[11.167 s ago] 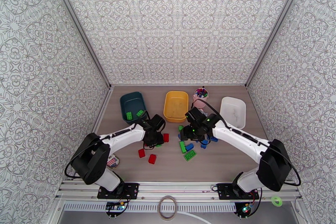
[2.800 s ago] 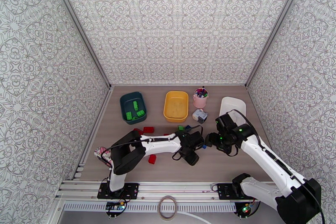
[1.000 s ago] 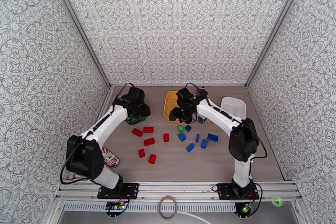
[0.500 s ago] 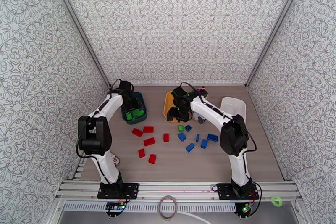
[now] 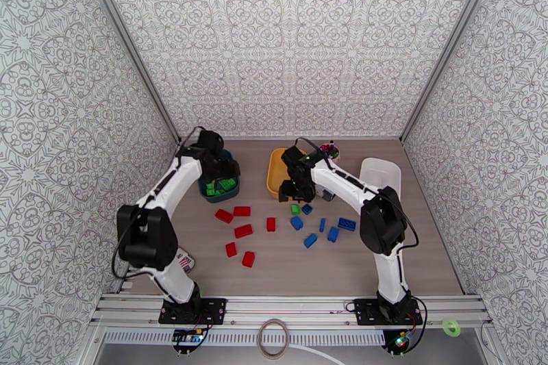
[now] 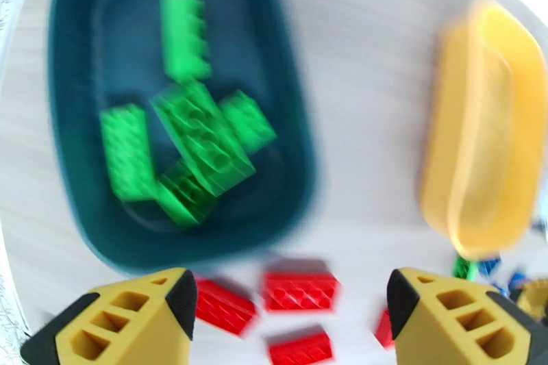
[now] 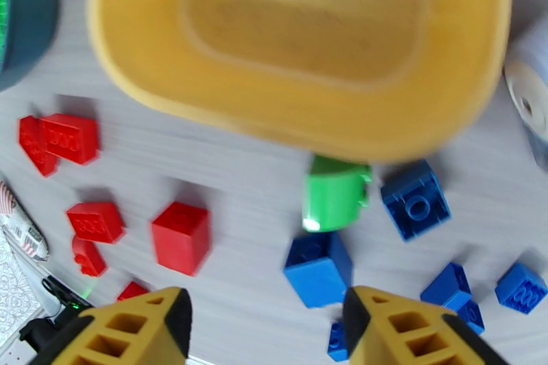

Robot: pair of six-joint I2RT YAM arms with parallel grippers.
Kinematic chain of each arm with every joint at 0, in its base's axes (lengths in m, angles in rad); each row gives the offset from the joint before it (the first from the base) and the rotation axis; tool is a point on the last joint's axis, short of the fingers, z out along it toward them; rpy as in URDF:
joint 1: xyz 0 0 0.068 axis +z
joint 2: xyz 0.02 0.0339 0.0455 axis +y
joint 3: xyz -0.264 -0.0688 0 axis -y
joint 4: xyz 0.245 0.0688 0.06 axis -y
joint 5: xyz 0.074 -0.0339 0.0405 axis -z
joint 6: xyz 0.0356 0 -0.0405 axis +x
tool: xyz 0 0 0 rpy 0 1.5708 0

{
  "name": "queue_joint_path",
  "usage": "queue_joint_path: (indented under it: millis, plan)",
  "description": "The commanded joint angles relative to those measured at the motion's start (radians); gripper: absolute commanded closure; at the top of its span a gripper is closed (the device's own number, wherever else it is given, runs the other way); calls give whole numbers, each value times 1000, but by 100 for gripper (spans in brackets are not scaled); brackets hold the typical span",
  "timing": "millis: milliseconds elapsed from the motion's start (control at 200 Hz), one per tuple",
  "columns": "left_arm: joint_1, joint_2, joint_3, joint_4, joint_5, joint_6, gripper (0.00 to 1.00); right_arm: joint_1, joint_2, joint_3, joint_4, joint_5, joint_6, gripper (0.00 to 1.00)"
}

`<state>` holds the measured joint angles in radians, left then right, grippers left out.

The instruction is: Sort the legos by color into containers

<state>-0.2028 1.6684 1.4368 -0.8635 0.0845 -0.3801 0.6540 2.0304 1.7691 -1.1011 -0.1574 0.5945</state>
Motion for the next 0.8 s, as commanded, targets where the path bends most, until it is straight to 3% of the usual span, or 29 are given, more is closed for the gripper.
queue_joint_path:
  millis: [0, 245, 430, 625, 790]
  plan:
    - [-112, -54, -76, 5, -6, -103, 22, -31, -106, -71, 22, 41, 13, 39]
    - [-354, -64, -131, 56, -2, -321, 26, -106, -295, -274, 60, 65, 39, 39]
    - [-495, 75, -30, 38, -36, -342, 26, -152, -429, -407, 63, 74, 47, 38]
    - [-574, 219, 64, 45, -56, -367, 31, -161, -544, -495, 53, 77, 65, 35]
    - [-584, 292, 91, 69, -76, -423, 36, -161, -620, -557, 51, 71, 85, 35]
